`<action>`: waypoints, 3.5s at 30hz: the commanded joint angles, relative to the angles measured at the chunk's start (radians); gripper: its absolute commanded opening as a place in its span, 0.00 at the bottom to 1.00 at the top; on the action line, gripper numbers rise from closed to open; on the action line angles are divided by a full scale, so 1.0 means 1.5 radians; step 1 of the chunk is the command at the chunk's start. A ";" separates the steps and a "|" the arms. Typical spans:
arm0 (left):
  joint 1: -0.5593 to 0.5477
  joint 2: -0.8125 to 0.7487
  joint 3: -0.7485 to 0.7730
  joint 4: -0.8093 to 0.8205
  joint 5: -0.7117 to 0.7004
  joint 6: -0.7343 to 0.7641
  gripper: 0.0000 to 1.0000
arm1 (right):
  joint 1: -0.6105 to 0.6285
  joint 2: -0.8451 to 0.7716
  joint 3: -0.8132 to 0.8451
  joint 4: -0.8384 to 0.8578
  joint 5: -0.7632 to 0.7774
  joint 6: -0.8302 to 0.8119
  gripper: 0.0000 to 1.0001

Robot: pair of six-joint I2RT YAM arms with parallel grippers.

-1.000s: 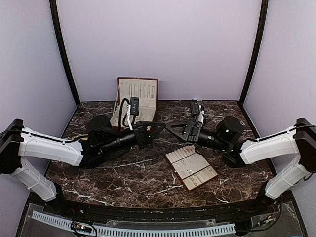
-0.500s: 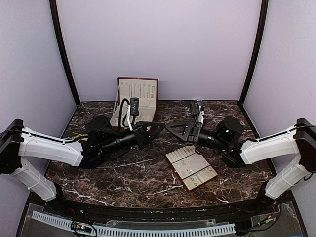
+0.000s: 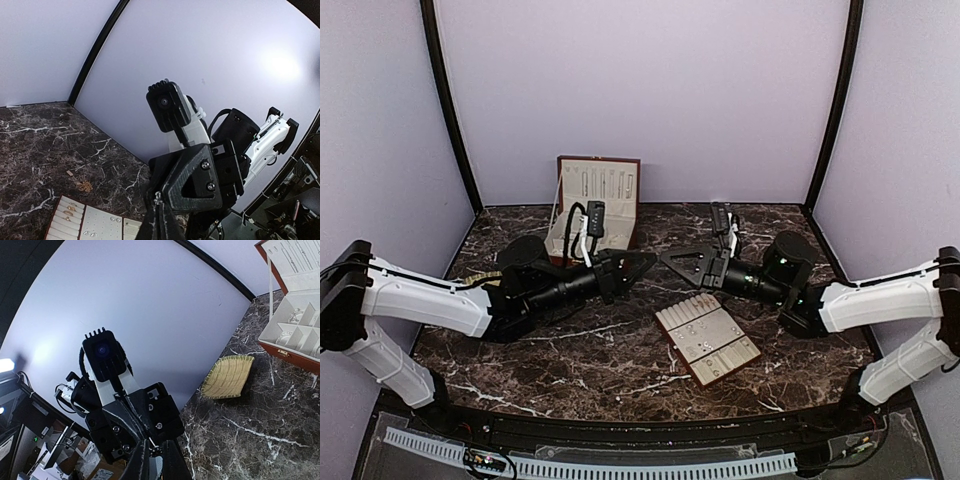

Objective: Organize the mixed jewelry
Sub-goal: Pass from the left arm to the right, then insert the earring into the earring holder.

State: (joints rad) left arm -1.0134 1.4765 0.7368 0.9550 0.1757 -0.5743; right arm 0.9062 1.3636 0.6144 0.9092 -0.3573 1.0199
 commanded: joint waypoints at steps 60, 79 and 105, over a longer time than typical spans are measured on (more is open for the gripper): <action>0.137 -0.104 0.142 -0.770 0.020 0.359 0.34 | -0.004 0.102 0.226 -1.019 0.298 -0.397 0.09; 0.137 -0.096 0.147 -0.776 0.024 0.366 0.33 | -0.004 0.129 0.227 -1.025 0.266 -0.408 0.08; 0.138 -0.104 0.148 -0.777 0.016 0.364 0.34 | -0.002 0.150 0.219 -1.031 0.279 -0.411 0.08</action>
State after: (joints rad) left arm -0.8089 1.3373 0.9382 -0.1932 0.2008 -0.0372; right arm 0.9031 1.5703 0.9352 -0.6353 0.0528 0.4152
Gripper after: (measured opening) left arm 0.341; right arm 0.082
